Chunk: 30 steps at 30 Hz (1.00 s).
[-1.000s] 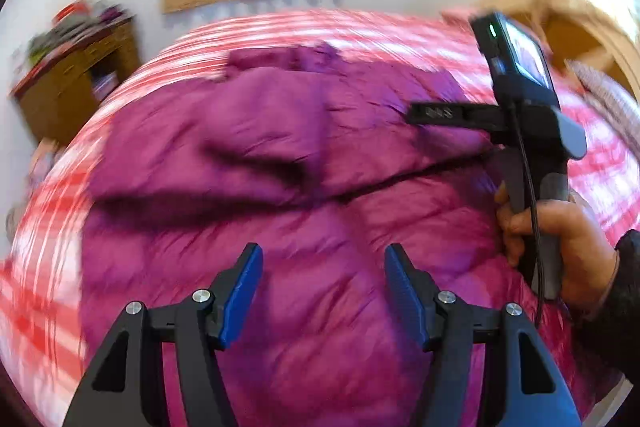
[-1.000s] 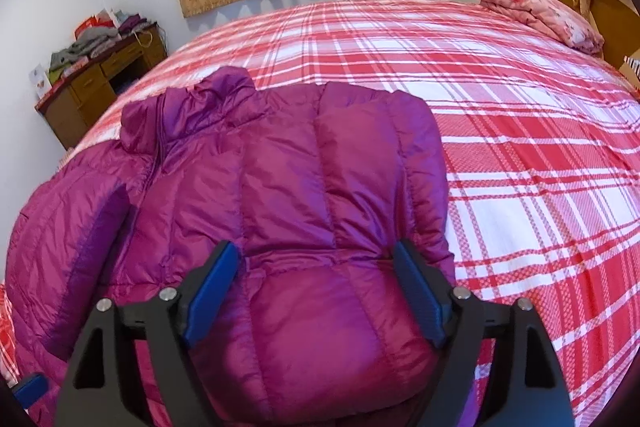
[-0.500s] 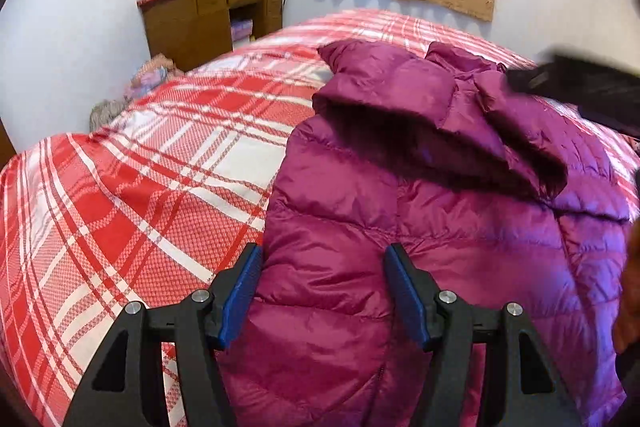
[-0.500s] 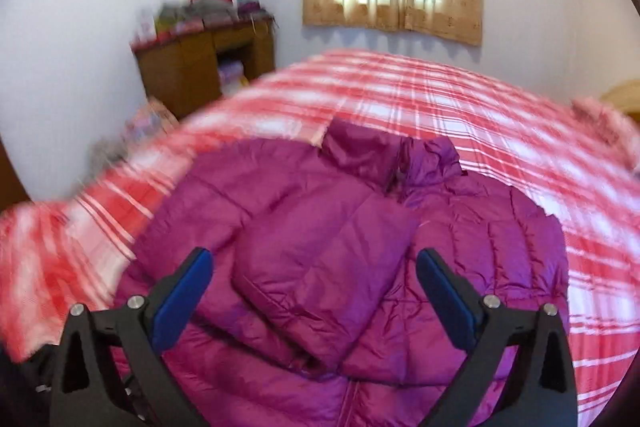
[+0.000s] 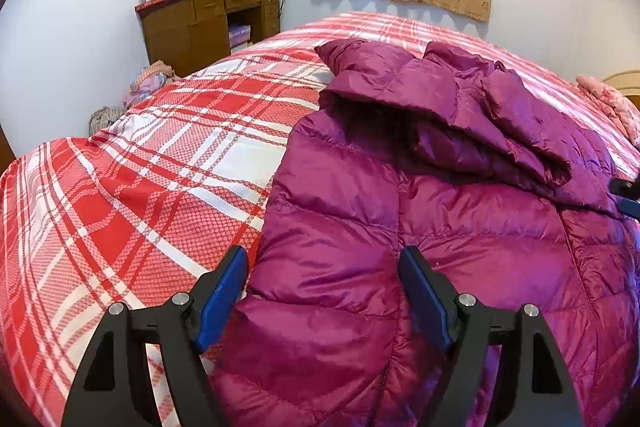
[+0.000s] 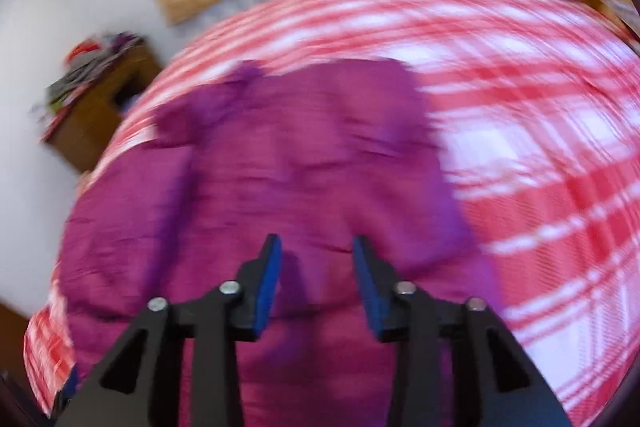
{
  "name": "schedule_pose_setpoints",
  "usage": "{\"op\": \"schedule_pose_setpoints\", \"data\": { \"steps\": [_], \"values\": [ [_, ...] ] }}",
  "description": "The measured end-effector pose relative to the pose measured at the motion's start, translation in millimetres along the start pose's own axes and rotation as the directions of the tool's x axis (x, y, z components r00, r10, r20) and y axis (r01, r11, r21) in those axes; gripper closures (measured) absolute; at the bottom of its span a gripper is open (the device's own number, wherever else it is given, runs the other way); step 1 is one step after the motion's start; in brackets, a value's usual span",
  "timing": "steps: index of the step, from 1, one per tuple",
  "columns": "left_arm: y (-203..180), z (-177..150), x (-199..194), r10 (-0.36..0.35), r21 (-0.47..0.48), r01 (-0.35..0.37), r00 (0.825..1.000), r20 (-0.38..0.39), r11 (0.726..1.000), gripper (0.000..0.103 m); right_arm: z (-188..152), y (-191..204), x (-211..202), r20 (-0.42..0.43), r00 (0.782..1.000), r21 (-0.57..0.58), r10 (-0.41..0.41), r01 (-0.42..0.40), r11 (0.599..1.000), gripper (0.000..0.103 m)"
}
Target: Fold large clothes
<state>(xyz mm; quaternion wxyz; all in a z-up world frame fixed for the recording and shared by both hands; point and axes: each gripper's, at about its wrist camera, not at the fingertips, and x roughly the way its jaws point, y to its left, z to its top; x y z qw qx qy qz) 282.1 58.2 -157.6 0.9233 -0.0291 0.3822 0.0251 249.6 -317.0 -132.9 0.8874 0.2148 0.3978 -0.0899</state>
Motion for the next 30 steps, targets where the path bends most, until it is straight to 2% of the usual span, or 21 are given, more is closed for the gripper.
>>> {"op": "schedule_pose_setpoints", "data": {
  "steps": [2, 3, 4, 5, 6, 7, 9, 12, 13, 14, 15, 16, 17, 20, 21, 23, 24, 26, 27, 28, 30],
  "values": [
    [1, 5, -4, 0.007, -0.009, -0.007, 1.0, 0.002, 1.0, 0.025, 4, 15, -14, 0.043, 0.999, -0.05, 0.027, -0.025, 0.998, 0.06],
    [3, 11, -7, 0.01, -0.019, -0.01, 1.0, 0.008, 1.0, 0.025, 7, 36, -22, 0.063, 0.996, -0.114, 0.071, -0.063, 0.991, 0.056],
    [4, 14, -9, 0.01, -0.025, -0.01, 1.0, 0.011, 1.0, 0.025, 7, 50, -24, 0.064, 0.993, -0.15, 0.097, -0.087, 0.985, 0.036],
    [5, 20, -13, 0.013, -0.035, -0.012, 1.0, 0.019, 0.999, 0.025, 6, 70, -26, 0.063, 0.989, -0.204, 0.132, -0.117, 0.972, 0.023],
    [7, 26, -17, 0.017, -0.041, -0.016, 0.999, 0.029, 0.999, 0.025, 3, 99, -27, 0.074, 0.982, -0.28, 0.174, -0.147, 0.949, 0.003],
    [7, 29, -20, 0.021, -0.044, -0.019, 0.999, 0.037, 0.999, 0.025, 2, 119, -26, 0.096, 0.977, -0.34, 0.192, -0.15, 0.929, 0.0],
    [11, 40, -26, 0.026, -0.047, -0.024, 0.999, 0.046, 0.999, 0.025, -6, 157, -14, 0.108, 0.977, -0.446, 0.184, -0.118, 0.887, 0.0],
    [18, 50, -30, 0.055, -0.047, -0.052, 0.997, 0.052, 0.998, 0.025, -17, 196, 26, 0.043, 0.994, -0.539, 0.104, -0.065, 0.84, 0.003],
    [20, 52, -32, 0.061, -0.044, -0.058, 0.997, 0.056, 0.997, 0.025, -21, 200, 36, 0.035, 0.998, -0.556, 0.059, -0.03, 0.831, 0.013],
    [22, 54, -34, 0.066, -0.043, -0.063, 0.996, 0.061, 0.997, 0.025, -23, 202, 47, 0.018, 1.0, -0.568, 0.015, -0.002, 0.823, 0.028],
    [24, 57, -36, 0.069, -0.04, -0.066, 0.995, 0.069, 0.997, 0.025, -22, 194, 53, -0.002, 1.0, -0.547, 0.002, -0.002, 0.837, 0.059],
    [25, 58, -38, 0.068, -0.037, -0.065, 0.995, 0.074, 0.997, 0.025, -18, 182, 49, -0.005, 1.0, -0.513, 0.017, -0.017, 0.858, 0.069],
    [25, 60, -39, 0.065, -0.031, -0.063, 0.994, 0.085, 0.998, 0.025, -9, 163, 39, 0.003, 0.998, -0.443, 0.062, -0.054, 0.895, 0.07],
    [19, 71, -37, 0.056, -0.014, -0.055, 0.992, 0.112, 0.998, 0.025, 8, 115, 9, 0.051, 0.992, -0.313, 0.117, -0.095, 0.945, 0.07],
    [15, 76, -36, 0.048, -0.01, -0.047, 0.992, 0.118, 0.999, 0.025, 11, 101, 5, 0.054, 0.993, -0.294, 0.107, -0.086, 0.952, 0.067],
    [5, 86, -32, 0.027, -0.003, -0.027, 0.992, 0.126, 1.0, 0.025, 8, 80, 3, 0.054, 0.998, -0.292, 0.02, -0.003, 0.957, 0.066],
    [-1, 93, -29, 0.016, 0.0, -0.016, 0.991, 0.13, 1.0, 0.025, 7, 68, 3, 0.057, 0.998, -0.283, -0.019, 0.034, 0.958, 0.062],
    [-10, 103, -24, 0.006, 0.005, -0.007, 0.991, 0.132, 1.0, 0.025, 9, 51, 2, 0.042, 0.998, -0.251, -0.051, 0.06, 0.966, 0.031],
    [-15, 108, -23, 0.006, 0.01, -0.008, 0.991, 0.132, 1.0, 0.025, 11, 39, -3, 0.031, 0.999, -0.216, -0.039, 0.045, 0.975, 0.013],
    [-21, 114, -22, 0.005, 0.019, -0.008, 0.99, 0.139, 1.0, 0.025, 15, 33, -14, 0.05, 0.998, -0.185, -0.022, 0.031, 0.982, 0.018],
    [-35, 128, -19, 0.015, 0.049, -0.023, 0.987, 0.163, 0.999, 0.025, 24, 33, -42, 0.155, 0.988, -0.166, -0.001, 0.027, 0.986, 0.026]
  ]
}}
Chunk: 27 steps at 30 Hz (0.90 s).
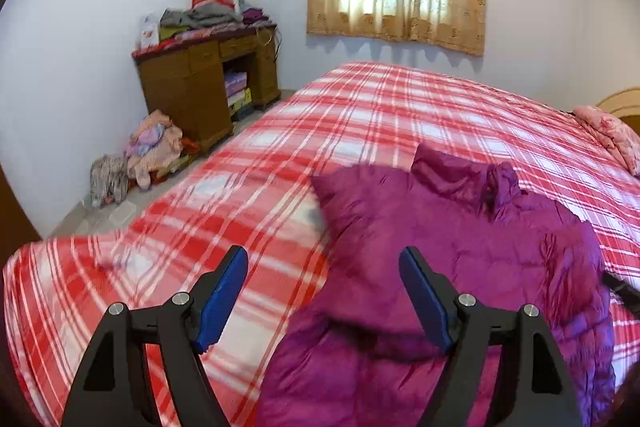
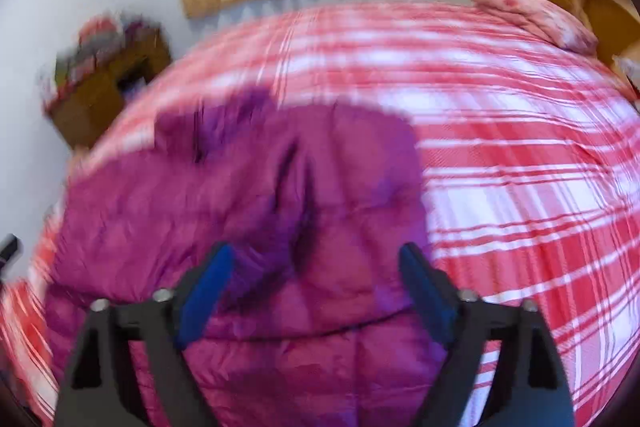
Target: Fold large clothes
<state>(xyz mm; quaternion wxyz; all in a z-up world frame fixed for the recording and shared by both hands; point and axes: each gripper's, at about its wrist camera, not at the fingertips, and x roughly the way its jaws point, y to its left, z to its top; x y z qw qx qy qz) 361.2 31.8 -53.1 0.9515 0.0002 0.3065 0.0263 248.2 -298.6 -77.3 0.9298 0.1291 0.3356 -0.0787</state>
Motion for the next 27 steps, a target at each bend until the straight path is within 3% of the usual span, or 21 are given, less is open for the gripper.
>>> {"op": "schedule_pose_setpoints", "data": {
  "steps": [3, 6, 9, 12, 16, 18, 22, 25, 27],
  "values": [
    [-20, 16, 13, 0.036, 0.045, -0.036, 0.999, 0.007, 0.998, 0.025, 19, 27, -9, 0.051, 0.998, -0.097, 0.023, -0.018, 0.995, 0.028],
    [-41, 30, 37, 0.104, 0.081, -0.105, 0.995, 0.006, 0.991, 0.025, 30, 51, 22, -0.004, 0.999, -0.154, 0.038, -0.038, 0.987, 0.034],
    [-55, 30, 69, 0.167, 0.114, -0.162, 0.986, -0.027, 0.98, 0.024, 22, 56, 66, -0.109, 0.994, -0.153, 0.004, -0.02, 0.988, 0.059],
    [-53, 9, 103, 0.236, 0.143, -0.223, 0.968, -0.084, 0.964, 0.024, -1, 45, 84, -0.165, 0.986, -0.12, 0.001, -0.021, 0.993, 0.059],
    [-38, -21, 124, 0.219, 0.115, -0.206, 0.969, -0.115, 0.972, 0.023, -21, 42, 90, -0.17, 0.985, -0.18, 0.003, -0.034, 0.983, 0.058],
    [-25, -25, 128, 0.19, 0.053, -0.184, 0.972, -0.137, 0.981, 0.022, -22, 41, 91, -0.171, 0.985, -0.177, 0.008, -0.039, 0.983, 0.058],
    [-6, -30, 144, 0.137, -0.058, -0.153, 0.966, -0.22, 0.986, 0.006, -22, 34, 90, -0.18, 0.983, -0.141, 0.04, -0.066, 0.988, 0.057],
    [-8, -32, 143, 0.14, -0.056, -0.156, 0.966, -0.218, 0.986, 0.006, -13, 42, 87, -0.202, 0.979, -0.17, 0.011, -0.046, 0.984, 0.051],
    [-11, -32, 140, 0.157, -0.051, -0.17, 0.967, -0.202, 0.984, 0.006, 7, 43, 80, -0.163, 0.985, -0.105, 0.054, -0.071, 0.992, 0.046]
  ]
}}
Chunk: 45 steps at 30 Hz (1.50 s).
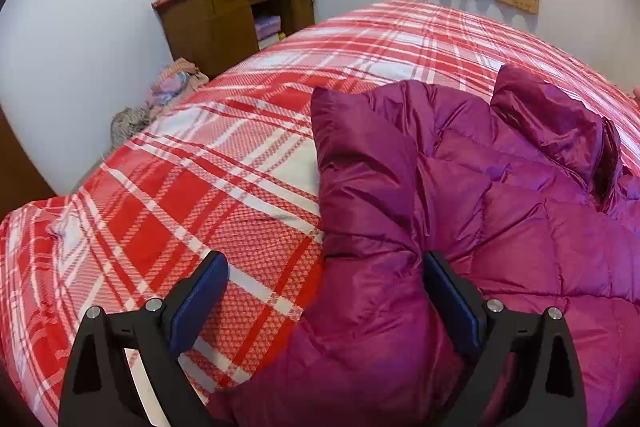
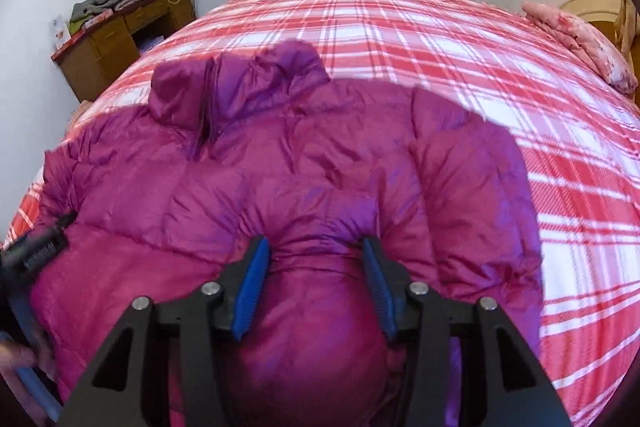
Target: Fold large clothes
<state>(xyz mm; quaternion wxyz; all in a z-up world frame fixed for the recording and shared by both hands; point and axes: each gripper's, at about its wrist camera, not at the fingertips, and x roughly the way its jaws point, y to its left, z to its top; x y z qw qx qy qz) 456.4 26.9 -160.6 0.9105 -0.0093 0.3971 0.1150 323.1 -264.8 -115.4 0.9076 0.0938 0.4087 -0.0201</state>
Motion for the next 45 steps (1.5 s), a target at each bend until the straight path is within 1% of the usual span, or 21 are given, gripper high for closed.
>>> {"op": "schedule_pose_setpoints", "data": {
  "steps": [2, 3, 4, 7, 10, 13, 16, 17, 18, 20, 21, 22, 24, 28, 32, 33, 36, 38, 40, 42, 45],
  "values": [
    [1, -3, -8, 0.008, -0.015, -0.007, 0.999, 0.032, 1.0, 0.006, 29, 1, -8, 0.062, 0.998, 0.05, 0.011, -0.014, 0.999, 0.028],
    [3, -4, -12, 0.007, -0.024, -0.006, 0.999, 0.05, 1.0, 0.006, 43, 2, -6, 0.067, 0.998, 0.068, 0.008, -0.013, 0.998, 0.014],
    [5, -6, -16, 0.0, -0.036, 0.002, 0.998, 0.07, 0.999, 0.006, 62, 4, 2, 0.053, 0.998, 0.093, 0.014, -0.019, 0.996, 0.01],
    [12, -8, -19, -0.02, -0.064, 0.025, 0.996, 0.083, 0.998, 0.006, 104, 9, 37, -0.028, 0.999, 0.168, 0.043, -0.038, 0.985, 0.012],
    [16, -9, -19, -0.03, -0.088, 0.038, 0.996, 0.089, 0.995, 0.006, 129, 17, 70, -0.091, 0.995, 0.223, 0.049, -0.028, 0.974, 0.012],
    [18, -10, -23, -0.017, -0.1, 0.029, 0.993, 0.118, 0.995, 0.006, 139, 26, 99, -0.178, 0.984, 0.219, 0.008, 0.032, 0.975, 0.012],
    [15, -10, -24, -0.009, -0.089, 0.019, 0.993, 0.119, 0.996, 0.006, 135, 26, 125, -0.264, 0.964, 0.2, 0.006, 0.049, 0.979, 0.013],
    [15, -10, -23, -0.011, -0.088, 0.022, 0.993, 0.116, 0.996, 0.006, 132, 25, 130, -0.29, 0.957, 0.186, -0.009, 0.065, 0.98, 0.014],
    [15, -10, -22, -0.016, -0.092, 0.026, 0.994, 0.112, 0.995, 0.006, 129, 23, 132, -0.3, 0.954, 0.178, -0.022, 0.079, 0.981, 0.021],
    [18, -10, -21, -0.024, -0.102, 0.035, 0.994, 0.111, 0.994, 0.006, 126, 15, 128, -0.291, 0.957, 0.184, -0.014, 0.07, 0.98, 0.041],
    [19, -10, -21, -0.027, -0.105, 0.038, 0.994, 0.109, 0.994, 0.006, 124, 8, 121, -0.28, 0.96, 0.19, 0.0, 0.055, 0.98, 0.058],
    [19, -10, -20, -0.028, -0.106, 0.039, 0.994, 0.108, 0.994, 0.006, 123, 3, 115, -0.275, 0.961, 0.193, 0.017, 0.038, 0.98, 0.071],
    [19, -10, -20, -0.029, -0.106, 0.04, 0.994, 0.105, 0.994, 0.006, 116, -4, 103, -0.269, 0.963, 0.184, 0.024, 0.026, 0.983, 0.08],
    [19, -9, -19, -0.031, -0.107, 0.041, 0.995, 0.098, 0.993, 0.006, 96, -15, 83, -0.276, 0.961, 0.124, -0.026, 0.062, 0.99, 0.084],
    [20, -8, -18, -0.031, -0.106, 0.041, 0.995, 0.096, 0.994, 0.006, 63, -30, 80, -0.286, 0.958, 0.15, -0.018, 0.064, 0.987, 0.085],
    [20, -9, -18, -0.032, -0.106, 0.042, 0.995, 0.095, 0.994, 0.006, 58, -31, 80, -0.278, 0.96, 0.159, -0.013, 0.06, 0.985, 0.088],
    [22, -8, -16, -0.045, -0.107, 0.054, 0.996, 0.083, 0.993, 0.006, 38, -33, 70, -0.138, 0.99, 0.159, -0.02, 0.042, 0.986, 0.091],
    [24, -7, -15, -0.067, -0.109, 0.075, 0.995, 0.073, 0.991, 0.006, 21, -24, 64, -0.018, 0.997, 0.091, -0.07, 0.071, 0.993, 0.091],
    [26, -4, -17, -0.1, -0.104, 0.106, 0.993, 0.056, 0.989, 0.006, 19, -18, 60, 0.003, 0.994, 0.068, -0.113, 0.113, 0.991, 0.09],
    [28, 0, -25, -0.118, -0.094, 0.122, 0.992, 0.048, 0.988, 0.006, 21, -16, 60, 0.004, 0.992, 0.058, -0.123, 0.122, 0.991, 0.09],
    [29, 19, -59, -0.175, -0.078, 0.184, 0.978, 0.114, 0.98, 0.006, 22, -19, 58, 0.02, 0.994, 0.067, -0.111, 0.109, 0.992, 0.087]
  ]
}}
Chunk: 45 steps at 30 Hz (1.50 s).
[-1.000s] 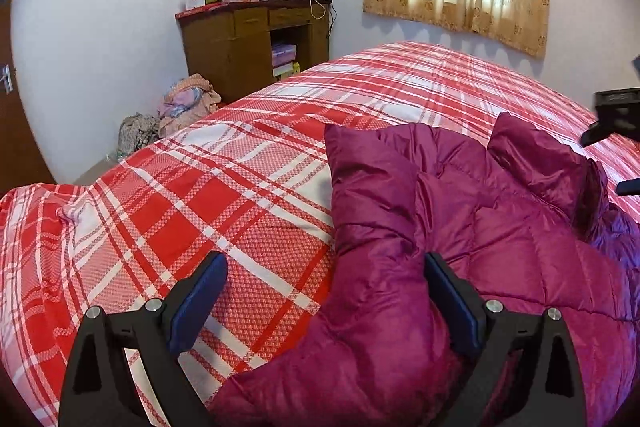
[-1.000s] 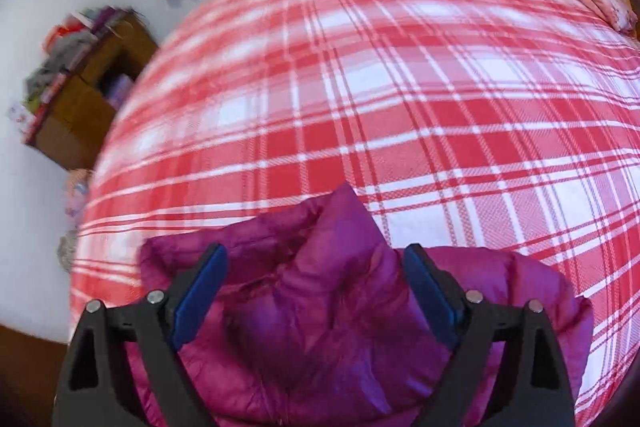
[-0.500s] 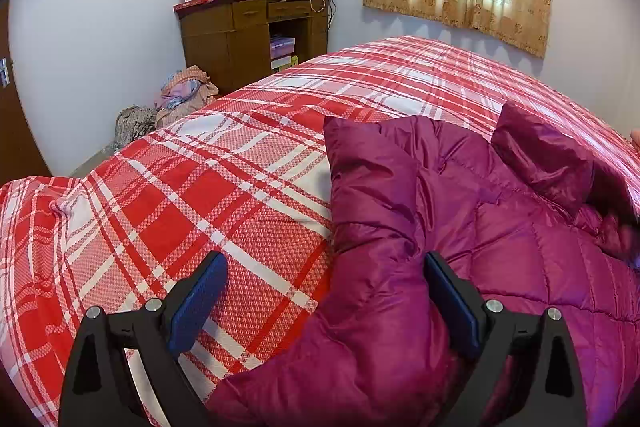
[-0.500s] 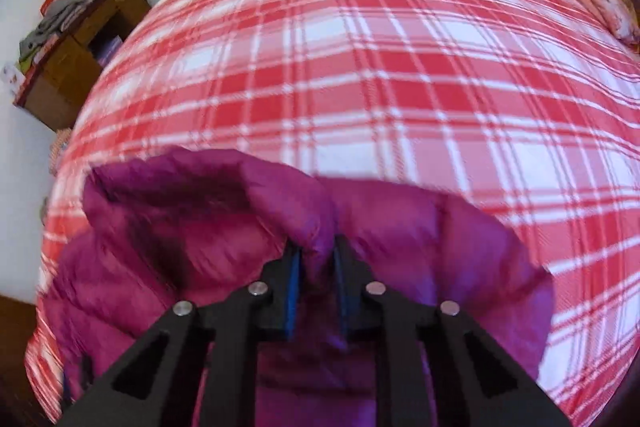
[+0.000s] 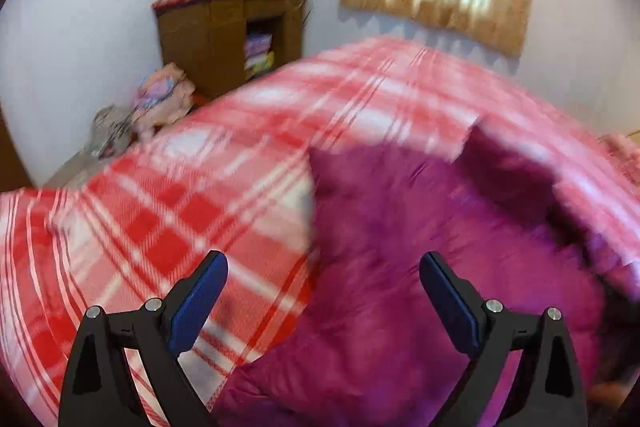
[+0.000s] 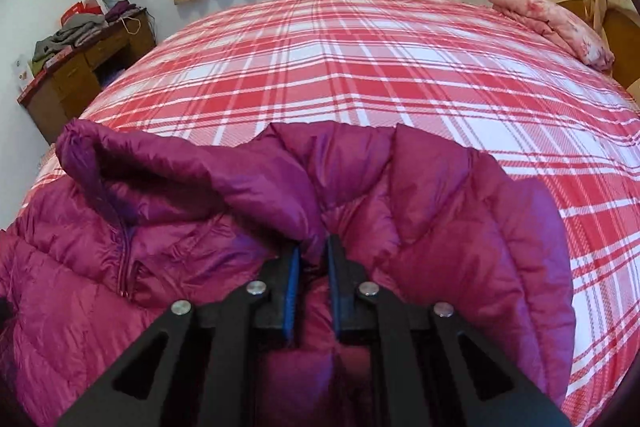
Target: Fold large clothes
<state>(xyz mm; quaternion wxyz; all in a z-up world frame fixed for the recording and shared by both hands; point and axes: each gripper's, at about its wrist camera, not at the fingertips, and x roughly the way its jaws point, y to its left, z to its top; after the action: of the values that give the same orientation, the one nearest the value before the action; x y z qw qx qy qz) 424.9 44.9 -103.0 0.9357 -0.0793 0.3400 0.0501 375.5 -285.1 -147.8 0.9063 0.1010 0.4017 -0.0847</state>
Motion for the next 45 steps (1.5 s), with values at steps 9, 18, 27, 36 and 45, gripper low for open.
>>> {"op": "schedule_pose_setpoints", "data": {
  "steps": [9, 18, 27, 36, 45],
  "values": [
    [-96, 109, 38, -0.195, 0.046, 0.2, 0.977, -0.088, 0.979, 0.006, -6, -3, -6, 0.037, 0.999, 0.022, 0.019, -0.02, 1.0, 0.085],
    [-152, 79, 102, -0.039, 0.134, 0.075, 0.966, -0.254, 0.988, 0.013, -8, -11, -6, 0.048, 0.997, 0.055, 0.059, -0.062, 0.997, 0.084],
    [-101, 34, 90, -0.008, 0.089, 0.039, 0.947, -0.322, 0.995, 0.087, -9, -14, -5, 0.042, 0.996, 0.068, 0.072, -0.075, 0.995, 0.084],
    [-97, -10, 98, 0.064, 0.08, -0.053, 0.987, -0.148, 0.995, 0.088, -8, -14, -4, 0.03, 0.997, 0.067, 0.076, -0.078, 0.995, 0.083],
    [-84, -7, 97, -0.002, 0.017, 0.004, 0.99, -0.14, 1.0, 0.088, 0, -29, -71, 0.123, 0.991, 0.086, 0.056, -0.067, 0.994, 0.07]
  ]
}}
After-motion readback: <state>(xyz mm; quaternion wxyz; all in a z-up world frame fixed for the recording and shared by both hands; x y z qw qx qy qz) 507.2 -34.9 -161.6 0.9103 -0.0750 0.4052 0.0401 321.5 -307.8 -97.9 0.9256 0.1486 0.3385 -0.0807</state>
